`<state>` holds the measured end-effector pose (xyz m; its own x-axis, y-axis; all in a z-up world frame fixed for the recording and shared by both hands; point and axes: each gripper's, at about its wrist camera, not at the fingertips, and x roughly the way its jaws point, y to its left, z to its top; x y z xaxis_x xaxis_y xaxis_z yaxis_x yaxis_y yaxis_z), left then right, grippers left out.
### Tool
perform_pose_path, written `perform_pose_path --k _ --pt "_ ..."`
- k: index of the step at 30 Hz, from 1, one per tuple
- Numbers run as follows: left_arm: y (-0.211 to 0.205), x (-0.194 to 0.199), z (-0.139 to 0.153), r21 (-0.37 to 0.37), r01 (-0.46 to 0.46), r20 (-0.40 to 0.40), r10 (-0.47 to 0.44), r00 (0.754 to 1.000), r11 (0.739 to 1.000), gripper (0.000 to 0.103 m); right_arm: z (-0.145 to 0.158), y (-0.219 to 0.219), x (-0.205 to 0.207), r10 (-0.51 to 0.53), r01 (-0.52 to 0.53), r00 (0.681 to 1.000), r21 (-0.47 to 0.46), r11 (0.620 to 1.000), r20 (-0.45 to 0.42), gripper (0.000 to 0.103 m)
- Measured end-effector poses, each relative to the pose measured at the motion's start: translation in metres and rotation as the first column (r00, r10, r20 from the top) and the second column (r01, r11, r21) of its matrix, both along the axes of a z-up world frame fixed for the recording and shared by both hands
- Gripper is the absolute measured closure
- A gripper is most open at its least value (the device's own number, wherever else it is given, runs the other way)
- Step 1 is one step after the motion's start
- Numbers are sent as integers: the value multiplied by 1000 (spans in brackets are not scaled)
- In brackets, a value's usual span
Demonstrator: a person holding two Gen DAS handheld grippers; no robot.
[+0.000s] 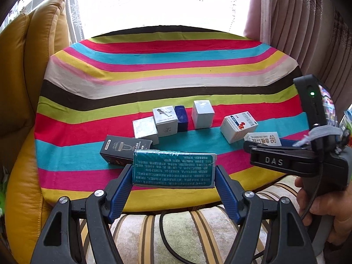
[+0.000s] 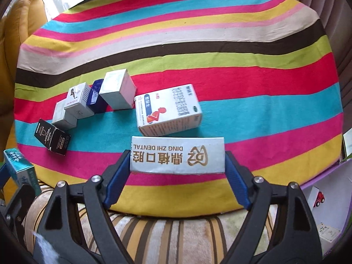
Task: Organize rigid objects
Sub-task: 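Lift and carry both held boxes over the storage box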
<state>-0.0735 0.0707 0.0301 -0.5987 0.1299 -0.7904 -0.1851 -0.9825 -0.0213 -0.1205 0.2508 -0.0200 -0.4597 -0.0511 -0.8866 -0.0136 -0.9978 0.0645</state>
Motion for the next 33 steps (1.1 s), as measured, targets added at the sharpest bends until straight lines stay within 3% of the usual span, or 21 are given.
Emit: perform_pose_path --k 10,19,26,33 --pt "23 10 9 0 45 -17 -45 999 999 30 26 31 42 -62 59 993 -27 998 -96 19" --pt "70 26 17 -13 156 -34 -157 987 988 30 47 83 89 -195 186 970 -70 980 -147 19" --pt "124 48 27 -54 277 -64 -281 958 959 30 54 125 127 -307 295 938 -94 951 -163 19" --pt "178 70 31 -111 395 -82 -404 911 912 30 53 161 155 -397 384 904 -108 917 -157 19"
